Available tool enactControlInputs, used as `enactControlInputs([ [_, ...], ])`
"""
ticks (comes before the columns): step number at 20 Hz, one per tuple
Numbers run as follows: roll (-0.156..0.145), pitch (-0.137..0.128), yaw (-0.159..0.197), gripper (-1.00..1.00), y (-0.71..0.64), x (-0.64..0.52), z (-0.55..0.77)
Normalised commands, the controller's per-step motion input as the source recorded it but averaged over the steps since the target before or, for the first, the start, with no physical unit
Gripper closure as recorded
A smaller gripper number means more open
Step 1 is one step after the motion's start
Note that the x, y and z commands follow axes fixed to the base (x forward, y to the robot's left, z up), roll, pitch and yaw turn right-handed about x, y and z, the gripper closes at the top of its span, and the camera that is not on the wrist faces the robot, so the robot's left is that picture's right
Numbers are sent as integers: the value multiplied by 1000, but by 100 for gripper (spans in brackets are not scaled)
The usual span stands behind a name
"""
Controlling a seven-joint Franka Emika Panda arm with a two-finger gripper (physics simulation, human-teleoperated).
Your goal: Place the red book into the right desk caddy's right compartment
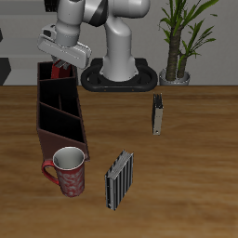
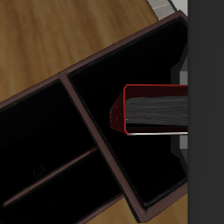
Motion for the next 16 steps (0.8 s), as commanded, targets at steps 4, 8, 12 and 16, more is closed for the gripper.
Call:
enactControlInputs([
  [4, -16, 26, -54, 100, -73, -29, -169],
  [8, 45, 37, 6, 100, 114, -17, -164],
  [12, 32, 67, -51, -100, 103, 11, -133],
  [16, 45, 44, -31, -100, 107, 33, -62],
])
